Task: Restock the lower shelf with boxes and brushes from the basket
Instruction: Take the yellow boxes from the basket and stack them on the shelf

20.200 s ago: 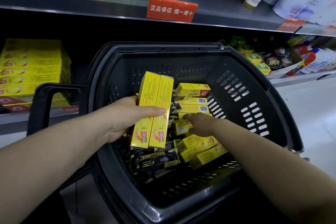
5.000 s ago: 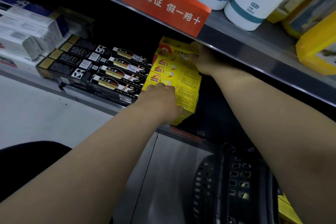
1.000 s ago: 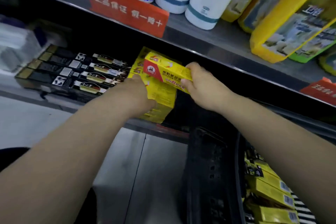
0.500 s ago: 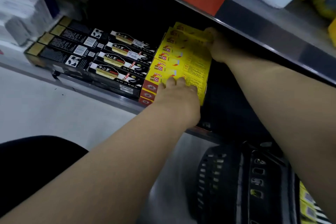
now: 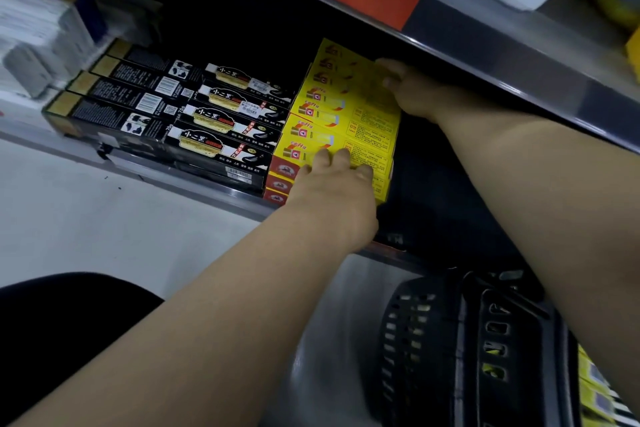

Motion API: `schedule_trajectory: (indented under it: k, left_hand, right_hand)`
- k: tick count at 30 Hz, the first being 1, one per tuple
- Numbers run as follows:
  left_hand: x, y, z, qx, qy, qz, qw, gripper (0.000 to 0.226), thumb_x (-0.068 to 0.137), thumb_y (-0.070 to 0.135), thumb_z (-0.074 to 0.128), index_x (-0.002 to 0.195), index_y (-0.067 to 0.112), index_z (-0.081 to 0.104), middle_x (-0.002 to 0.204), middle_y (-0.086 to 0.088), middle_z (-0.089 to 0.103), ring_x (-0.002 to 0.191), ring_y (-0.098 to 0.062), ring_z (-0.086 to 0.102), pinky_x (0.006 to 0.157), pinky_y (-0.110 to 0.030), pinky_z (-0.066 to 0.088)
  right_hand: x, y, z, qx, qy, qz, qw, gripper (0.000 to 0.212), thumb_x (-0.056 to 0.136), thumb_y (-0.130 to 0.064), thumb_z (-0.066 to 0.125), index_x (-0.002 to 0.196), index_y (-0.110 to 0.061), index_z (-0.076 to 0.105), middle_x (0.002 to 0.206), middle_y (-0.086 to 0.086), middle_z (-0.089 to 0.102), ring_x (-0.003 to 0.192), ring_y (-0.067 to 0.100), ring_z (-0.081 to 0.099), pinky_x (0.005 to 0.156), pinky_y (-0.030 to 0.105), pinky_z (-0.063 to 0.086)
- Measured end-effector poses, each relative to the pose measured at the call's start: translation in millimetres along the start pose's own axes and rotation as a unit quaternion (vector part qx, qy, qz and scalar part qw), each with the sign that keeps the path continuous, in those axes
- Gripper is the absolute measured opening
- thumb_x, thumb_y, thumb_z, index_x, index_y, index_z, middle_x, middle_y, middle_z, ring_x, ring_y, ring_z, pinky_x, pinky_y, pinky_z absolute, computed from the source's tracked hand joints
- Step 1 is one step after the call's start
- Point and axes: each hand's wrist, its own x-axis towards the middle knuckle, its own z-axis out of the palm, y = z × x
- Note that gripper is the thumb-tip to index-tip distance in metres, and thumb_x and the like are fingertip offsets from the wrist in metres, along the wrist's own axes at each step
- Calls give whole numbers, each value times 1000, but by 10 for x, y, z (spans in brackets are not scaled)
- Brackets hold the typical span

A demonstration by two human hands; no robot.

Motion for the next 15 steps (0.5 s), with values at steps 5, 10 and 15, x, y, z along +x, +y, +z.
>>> schedule_trajectory:
  k: [5,10,15]
  left_hand:
    - [-30,1,-19,-4,3,6,1000,65,90,39,53,145,17,27,155,-13,14,143,-34,8,113,-44,18]
    - [-85,148,-101,-84,74,39,993,48,88,36,55,132,17,46,134,-8,49,121,-28,46,94,-36,40]
    - [-264,430,-205,-138,137,115,974,28,89,32,56,114,21,60,114,-1,65,106,-22,58,87,-34,47]
  right_hand:
    - [29,-35,1,-7,-4,18,1000,56,99,-22,40,149,-17,16,155,12,21,141,29,22,116,36,20]
    - [-458,-253,-153,-3,-40,11,999,48,96,-22,48,140,-11,35,140,15,43,126,27,44,97,26,35]
    - [-1509,-274,-517,74,-4,-56,996,22,90,-18,58,111,-17,62,115,2,61,106,17,56,82,20,39]
